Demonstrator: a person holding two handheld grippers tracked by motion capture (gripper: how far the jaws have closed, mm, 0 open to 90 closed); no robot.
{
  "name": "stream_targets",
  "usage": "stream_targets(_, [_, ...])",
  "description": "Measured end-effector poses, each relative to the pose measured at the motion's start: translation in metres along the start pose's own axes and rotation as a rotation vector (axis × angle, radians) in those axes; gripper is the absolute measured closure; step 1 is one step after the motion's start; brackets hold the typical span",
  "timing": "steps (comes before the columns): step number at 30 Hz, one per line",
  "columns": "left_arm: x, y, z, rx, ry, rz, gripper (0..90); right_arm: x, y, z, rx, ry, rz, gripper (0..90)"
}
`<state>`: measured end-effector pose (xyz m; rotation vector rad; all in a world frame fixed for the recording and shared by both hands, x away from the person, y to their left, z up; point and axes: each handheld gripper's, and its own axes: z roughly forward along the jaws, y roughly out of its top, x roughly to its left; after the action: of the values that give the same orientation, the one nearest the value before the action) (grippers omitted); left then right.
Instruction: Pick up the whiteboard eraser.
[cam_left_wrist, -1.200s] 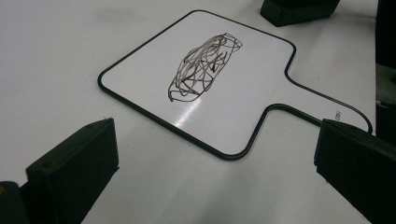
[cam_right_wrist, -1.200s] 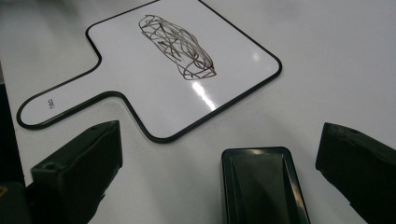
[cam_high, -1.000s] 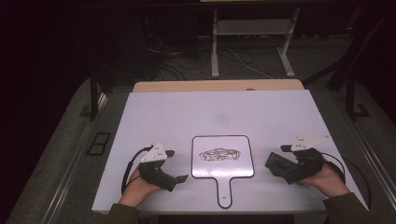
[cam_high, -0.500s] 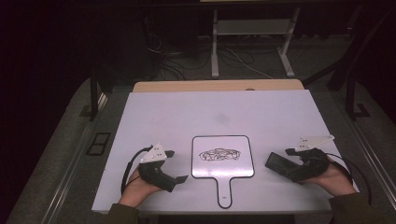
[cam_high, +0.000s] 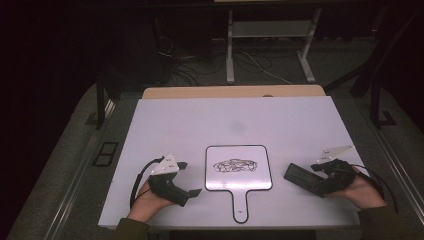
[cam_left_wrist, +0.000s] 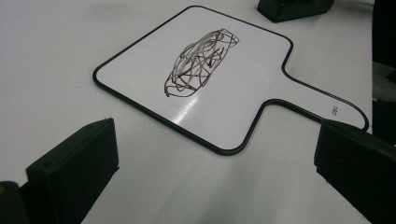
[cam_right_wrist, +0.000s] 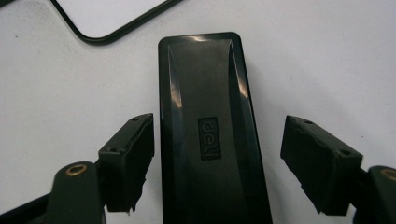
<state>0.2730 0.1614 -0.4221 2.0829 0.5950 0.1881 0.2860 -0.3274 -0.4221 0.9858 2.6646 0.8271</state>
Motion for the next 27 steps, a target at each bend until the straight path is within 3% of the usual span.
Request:
stream_targets(13, [0.0, -0.0003, 0.001, 0.002, -0.002, -0.001, 0.0, 0.0015, 0.004, 0.0076, 0.051, 0.015, -0.035, 31.7])
stream_targets(27, [0.0002, -0.0002, 0.0004, 0.0, -0.003, -0.002, 0.0, 0.0007, 0.005, 0.0107, 0.074, 0.03, -0.033, 37.6])
